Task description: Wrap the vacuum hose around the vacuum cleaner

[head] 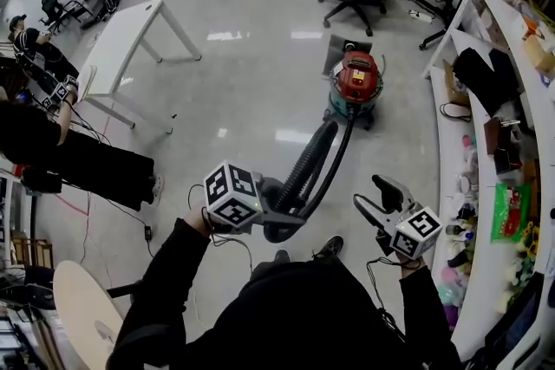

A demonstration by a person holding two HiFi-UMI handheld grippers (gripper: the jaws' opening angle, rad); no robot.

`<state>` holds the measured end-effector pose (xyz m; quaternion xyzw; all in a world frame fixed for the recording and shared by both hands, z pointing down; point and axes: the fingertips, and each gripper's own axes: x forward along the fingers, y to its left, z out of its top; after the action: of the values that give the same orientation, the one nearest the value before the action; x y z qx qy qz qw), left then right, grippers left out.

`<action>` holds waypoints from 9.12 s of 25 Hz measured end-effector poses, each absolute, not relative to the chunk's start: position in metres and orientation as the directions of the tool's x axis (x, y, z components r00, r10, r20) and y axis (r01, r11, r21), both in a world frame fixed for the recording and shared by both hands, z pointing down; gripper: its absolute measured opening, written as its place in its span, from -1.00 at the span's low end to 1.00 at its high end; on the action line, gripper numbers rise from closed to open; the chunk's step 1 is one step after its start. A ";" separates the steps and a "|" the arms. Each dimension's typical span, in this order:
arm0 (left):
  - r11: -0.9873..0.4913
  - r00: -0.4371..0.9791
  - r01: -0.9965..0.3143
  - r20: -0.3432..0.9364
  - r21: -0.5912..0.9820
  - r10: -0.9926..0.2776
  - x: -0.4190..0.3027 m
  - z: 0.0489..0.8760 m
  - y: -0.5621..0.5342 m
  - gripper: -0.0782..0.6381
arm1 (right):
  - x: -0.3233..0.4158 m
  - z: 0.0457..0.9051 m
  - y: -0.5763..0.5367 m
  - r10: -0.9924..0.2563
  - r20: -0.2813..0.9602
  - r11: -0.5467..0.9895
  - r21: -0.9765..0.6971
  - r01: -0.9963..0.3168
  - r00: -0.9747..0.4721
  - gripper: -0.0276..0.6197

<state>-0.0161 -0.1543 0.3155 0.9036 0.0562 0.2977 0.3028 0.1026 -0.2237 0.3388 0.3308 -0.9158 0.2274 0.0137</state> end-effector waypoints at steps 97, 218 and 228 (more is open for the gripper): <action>-0.641 0.292 -0.761 0.828 -0.103 -0.479 0.015 0.622 -0.937 -0.29 | 0.486 0.674 -0.747 -0.127 0.991 0.076 -0.034 -0.997 -0.044 -0.34; -0.647 0.730 -0.673 0.461 0.358 -0.504 0.156 0.401 -0.913 -0.27 | 0.257 0.378 -0.922 -0.735 0.402 0.421 -0.362 -0.832 -0.546 -0.82; -0.644 0.721 -0.685 0.443 0.341 -0.533 0.172 0.394 -0.927 -0.27 | 0.316 0.356 -0.935 -0.826 0.339 0.343 -0.331 -0.879 -0.450 -0.82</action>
<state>0.1718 -0.9274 0.3939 0.8937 -0.3407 0.1527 0.2488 0.3160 -0.9351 0.3561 0.5216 -0.8174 0.2381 0.0554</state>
